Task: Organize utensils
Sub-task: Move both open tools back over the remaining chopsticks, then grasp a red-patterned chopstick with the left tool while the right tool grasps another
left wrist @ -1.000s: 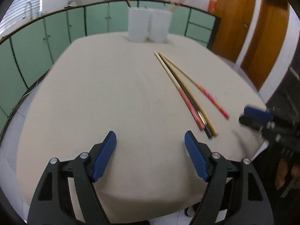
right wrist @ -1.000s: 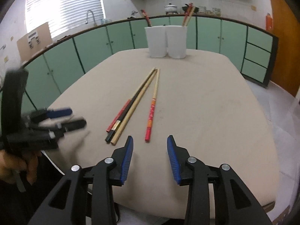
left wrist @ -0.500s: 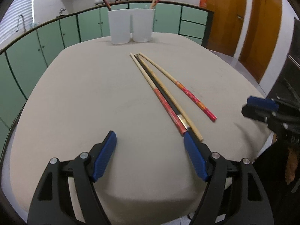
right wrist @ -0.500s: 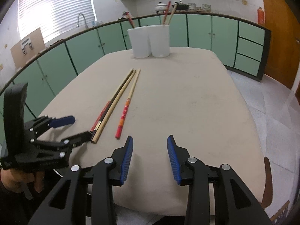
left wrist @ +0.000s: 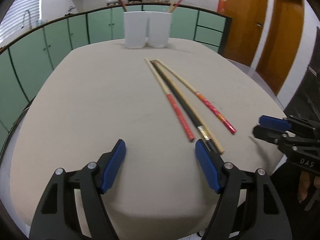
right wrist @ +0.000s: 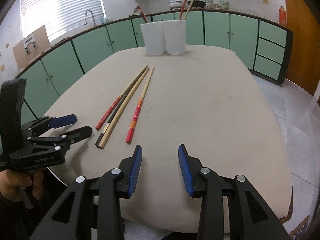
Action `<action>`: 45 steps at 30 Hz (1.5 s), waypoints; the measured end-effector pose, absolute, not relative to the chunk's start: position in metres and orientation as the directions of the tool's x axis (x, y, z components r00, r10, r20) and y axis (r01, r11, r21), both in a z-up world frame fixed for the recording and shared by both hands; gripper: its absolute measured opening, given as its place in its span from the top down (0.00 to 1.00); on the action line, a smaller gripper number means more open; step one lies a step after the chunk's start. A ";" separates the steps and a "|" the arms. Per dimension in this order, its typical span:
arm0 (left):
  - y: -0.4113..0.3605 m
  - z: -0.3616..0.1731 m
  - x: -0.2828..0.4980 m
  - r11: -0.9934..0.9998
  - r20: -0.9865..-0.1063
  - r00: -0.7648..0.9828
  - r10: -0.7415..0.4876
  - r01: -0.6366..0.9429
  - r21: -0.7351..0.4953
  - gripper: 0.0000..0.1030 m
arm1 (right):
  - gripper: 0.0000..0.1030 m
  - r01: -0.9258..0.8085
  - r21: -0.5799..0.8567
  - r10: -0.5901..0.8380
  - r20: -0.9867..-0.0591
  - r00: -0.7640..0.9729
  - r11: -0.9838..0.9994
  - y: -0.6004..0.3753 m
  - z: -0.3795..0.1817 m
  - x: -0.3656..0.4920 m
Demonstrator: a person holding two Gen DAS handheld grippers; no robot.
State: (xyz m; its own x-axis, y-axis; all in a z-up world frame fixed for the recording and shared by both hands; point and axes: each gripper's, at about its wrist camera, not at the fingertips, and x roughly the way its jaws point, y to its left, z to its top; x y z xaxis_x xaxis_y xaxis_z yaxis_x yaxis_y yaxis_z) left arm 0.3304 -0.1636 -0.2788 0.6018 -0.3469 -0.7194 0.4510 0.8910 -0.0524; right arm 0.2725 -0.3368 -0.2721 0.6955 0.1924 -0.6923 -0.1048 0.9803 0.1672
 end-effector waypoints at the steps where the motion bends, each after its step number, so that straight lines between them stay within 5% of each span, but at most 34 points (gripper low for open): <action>1: -0.166 -0.280 0.330 0.890 -0.720 0.604 -0.342 0.454 -0.042 0.32 | 0.64 -0.104 0.170 0.194 -0.693 0.695 0.980 -0.337 -0.272 0.272; 8: -0.171 -0.283 0.342 0.901 -0.714 0.627 -0.310 0.435 -0.010 0.33 | 0.64 -0.119 0.165 0.201 -0.695 0.690 0.979 -0.334 -0.273 0.273; 16: -0.141 -0.280 0.353 0.931 -0.692 0.652 -0.310 0.357 -0.082 0.85 | 0.63 -0.190 0.115 0.217 -0.686 0.694 0.975 -0.304 -0.276 0.284; 21: -0.140 -0.280 0.357 0.917 -0.690 0.643 -0.332 0.392 -0.076 0.85 | 0.64 -0.186 0.095 0.200 -0.679 0.706 0.978 -0.296 -0.277 0.296; 26: -0.145 -0.281 0.363 0.908 -0.675 0.652 -0.345 0.414 -0.064 0.78 | 0.94 -0.112 0.050 0.116 -0.671 0.733 0.993 -0.298 -0.279 0.302; 30: -0.144 -0.284 0.361 0.923 -0.663 0.679 -0.316 0.381 -0.050 0.94 | 0.94 0.039 0.056 0.008 -0.662 0.749 0.998 -0.316 -0.279 0.293; 37: -0.130 -0.282 0.332 0.957 -0.668 0.691 -0.275 0.262 -0.123 0.95 | 0.94 0.058 0.101 0.024 -0.669 0.743 0.993 -0.320 -0.278 0.275; 41: -0.129 -0.280 0.315 0.953 -0.676 0.680 -0.284 0.280 -0.118 0.87 | 0.88 0.020 0.094 0.049 -0.669 0.742 0.995 -0.315 -0.277 0.265; 43: -0.130 -0.280 0.313 0.950 -0.673 0.682 -0.284 0.296 -0.101 0.71 | 0.86 0.018 0.087 0.045 -0.668 0.742 0.996 -0.314 -0.278 0.263; 45: -0.131 -0.281 0.316 0.949 -0.669 0.687 -0.283 0.303 -0.091 0.70 | 0.86 0.016 0.080 0.041 -0.666 0.745 0.997 -0.314 -0.279 0.266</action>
